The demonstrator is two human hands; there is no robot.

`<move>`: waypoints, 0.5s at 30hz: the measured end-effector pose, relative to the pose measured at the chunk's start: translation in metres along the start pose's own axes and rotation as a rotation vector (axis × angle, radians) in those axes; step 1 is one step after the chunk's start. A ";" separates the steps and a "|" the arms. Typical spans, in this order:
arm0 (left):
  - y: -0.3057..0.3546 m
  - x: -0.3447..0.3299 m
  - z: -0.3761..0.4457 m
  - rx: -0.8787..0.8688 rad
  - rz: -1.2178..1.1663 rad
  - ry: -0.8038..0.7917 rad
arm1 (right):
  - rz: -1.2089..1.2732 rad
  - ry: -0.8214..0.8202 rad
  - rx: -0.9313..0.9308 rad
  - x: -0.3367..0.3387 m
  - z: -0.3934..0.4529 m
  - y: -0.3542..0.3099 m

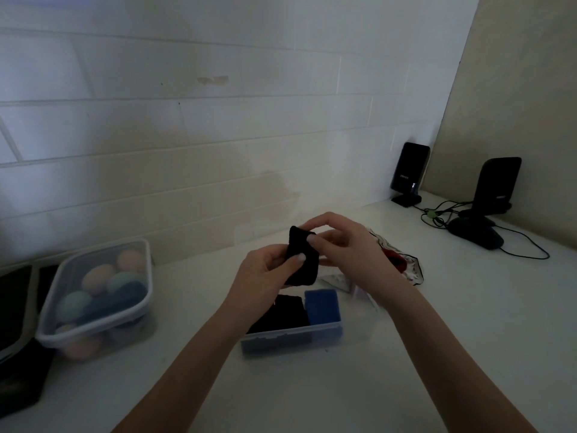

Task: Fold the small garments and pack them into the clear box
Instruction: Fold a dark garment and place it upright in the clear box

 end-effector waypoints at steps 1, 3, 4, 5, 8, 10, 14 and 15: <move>0.002 -0.001 -0.001 -0.012 0.030 -0.014 | -0.014 0.002 0.012 0.002 0.000 -0.001; 0.005 -0.005 -0.003 -0.014 0.060 -0.048 | -0.014 0.001 0.024 0.008 0.001 -0.003; 0.005 -0.006 -0.003 -0.008 0.081 -0.056 | -0.008 0.000 0.025 0.012 0.001 -0.005; 0.006 -0.005 -0.004 -0.016 0.140 -0.036 | -0.009 0.005 0.022 0.019 0.000 -0.005; 0.021 0.002 -0.008 -0.172 0.399 0.095 | -0.118 -0.003 -0.025 0.042 -0.006 0.005; 0.032 -0.005 -0.013 -0.307 0.495 0.083 | -0.210 -0.049 -0.072 0.050 -0.014 0.015; 0.030 -0.034 -0.019 -0.447 0.657 -0.154 | -0.418 -0.112 -0.136 0.049 -0.024 0.025; 0.024 -0.040 -0.020 -0.452 0.704 -0.210 | -0.471 -0.117 -0.146 0.047 -0.025 0.027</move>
Point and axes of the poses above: each hand's wrist, its own z-axis towards the middle knuckle, its own x-axis out of the back of the hand, y = z × x, the point moved 10 cm from there along z, towards the middle knuckle, and after that the axes turned 4 degrees about x, right-handed, at the moved point
